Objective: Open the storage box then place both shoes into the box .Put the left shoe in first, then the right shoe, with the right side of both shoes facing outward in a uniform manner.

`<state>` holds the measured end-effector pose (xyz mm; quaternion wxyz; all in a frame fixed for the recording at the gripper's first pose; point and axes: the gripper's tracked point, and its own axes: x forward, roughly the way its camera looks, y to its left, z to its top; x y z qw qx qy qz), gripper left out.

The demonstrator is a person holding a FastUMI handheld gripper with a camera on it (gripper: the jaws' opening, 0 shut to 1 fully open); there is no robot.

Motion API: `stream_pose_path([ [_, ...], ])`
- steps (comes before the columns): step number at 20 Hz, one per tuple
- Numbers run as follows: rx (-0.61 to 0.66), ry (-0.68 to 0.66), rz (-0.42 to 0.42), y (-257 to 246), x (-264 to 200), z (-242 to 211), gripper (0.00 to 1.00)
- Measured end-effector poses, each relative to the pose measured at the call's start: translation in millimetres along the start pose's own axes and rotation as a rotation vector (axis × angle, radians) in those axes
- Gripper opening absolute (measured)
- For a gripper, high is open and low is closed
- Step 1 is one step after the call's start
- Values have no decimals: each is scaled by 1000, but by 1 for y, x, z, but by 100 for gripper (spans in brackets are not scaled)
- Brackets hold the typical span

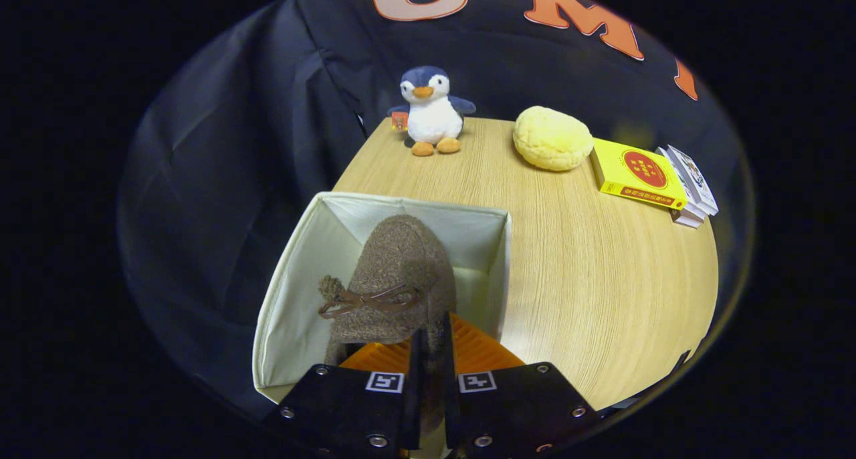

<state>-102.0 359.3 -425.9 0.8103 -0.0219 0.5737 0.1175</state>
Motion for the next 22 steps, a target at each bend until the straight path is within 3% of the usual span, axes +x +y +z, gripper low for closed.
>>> stream_pose_path([
  [7, -11, 33, 153, 11, -20, -15, 31],
  [12, 3, -86, 273, -7, -59, 9, 44],
  [13, 1, -117, 283, -16, -66, 12, 51],
  [15, -8, -191, 281, -44, -81, 22, 64],
  [22, 9, -487, 187, -175, -140, 57, 86],
])
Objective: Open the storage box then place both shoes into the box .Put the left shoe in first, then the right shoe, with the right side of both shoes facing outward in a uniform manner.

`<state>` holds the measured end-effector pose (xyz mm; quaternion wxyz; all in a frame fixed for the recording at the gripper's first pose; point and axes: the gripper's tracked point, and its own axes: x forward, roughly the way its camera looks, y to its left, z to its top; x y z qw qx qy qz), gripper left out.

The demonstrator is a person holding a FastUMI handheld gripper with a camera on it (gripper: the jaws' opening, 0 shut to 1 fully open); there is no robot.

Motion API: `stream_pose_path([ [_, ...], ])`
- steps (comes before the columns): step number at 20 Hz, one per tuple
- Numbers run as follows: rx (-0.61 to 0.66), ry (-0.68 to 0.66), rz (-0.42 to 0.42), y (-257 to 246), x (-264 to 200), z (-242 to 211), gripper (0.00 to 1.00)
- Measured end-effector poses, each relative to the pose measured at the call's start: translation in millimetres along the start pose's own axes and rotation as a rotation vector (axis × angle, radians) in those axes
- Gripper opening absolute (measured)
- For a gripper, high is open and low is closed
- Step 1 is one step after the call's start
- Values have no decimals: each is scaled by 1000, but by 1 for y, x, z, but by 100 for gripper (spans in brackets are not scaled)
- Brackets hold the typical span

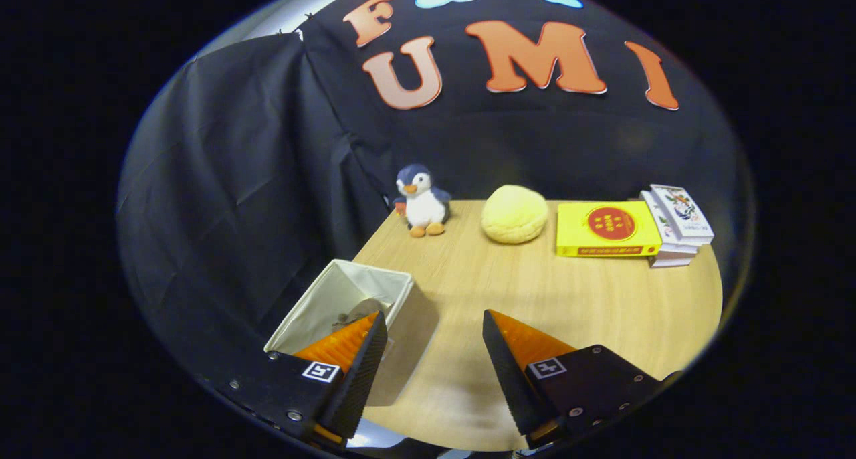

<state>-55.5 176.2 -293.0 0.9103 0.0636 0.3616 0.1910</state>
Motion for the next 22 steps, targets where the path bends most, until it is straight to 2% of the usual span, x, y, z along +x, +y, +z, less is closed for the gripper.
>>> stream_pose_path([
  [5, -52, -242, -91, -85, -54, 54, 95],
  [9, -108, -414, -145, -125, -91, 96, 96],
  [16, -131, -600, -179, -160, -153, 138, 96],
  [22, -146, -663, -220, -182, -180, 154, 96],
])
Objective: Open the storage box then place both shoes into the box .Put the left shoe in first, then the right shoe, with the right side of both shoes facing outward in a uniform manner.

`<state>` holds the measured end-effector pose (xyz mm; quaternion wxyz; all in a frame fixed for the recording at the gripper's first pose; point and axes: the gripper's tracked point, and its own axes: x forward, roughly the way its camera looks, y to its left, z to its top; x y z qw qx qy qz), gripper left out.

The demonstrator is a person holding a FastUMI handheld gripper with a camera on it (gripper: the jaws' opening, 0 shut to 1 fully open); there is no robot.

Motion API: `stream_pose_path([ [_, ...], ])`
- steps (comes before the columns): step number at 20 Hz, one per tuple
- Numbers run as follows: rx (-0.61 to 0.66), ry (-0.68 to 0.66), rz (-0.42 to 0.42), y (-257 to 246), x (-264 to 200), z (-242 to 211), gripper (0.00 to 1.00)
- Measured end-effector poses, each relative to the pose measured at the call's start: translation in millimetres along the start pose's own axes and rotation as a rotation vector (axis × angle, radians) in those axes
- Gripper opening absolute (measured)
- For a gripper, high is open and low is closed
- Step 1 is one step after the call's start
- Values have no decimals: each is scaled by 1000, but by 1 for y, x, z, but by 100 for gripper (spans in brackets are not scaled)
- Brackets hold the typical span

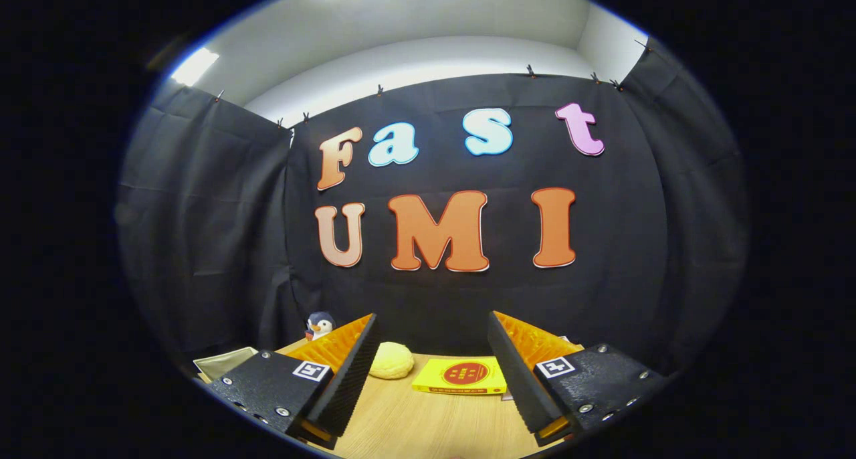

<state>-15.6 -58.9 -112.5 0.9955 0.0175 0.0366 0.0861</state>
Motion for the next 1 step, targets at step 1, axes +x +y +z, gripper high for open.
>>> stream_pose_path([
  [1, -7, -6, -6, -2, 0, 2, 96],
])
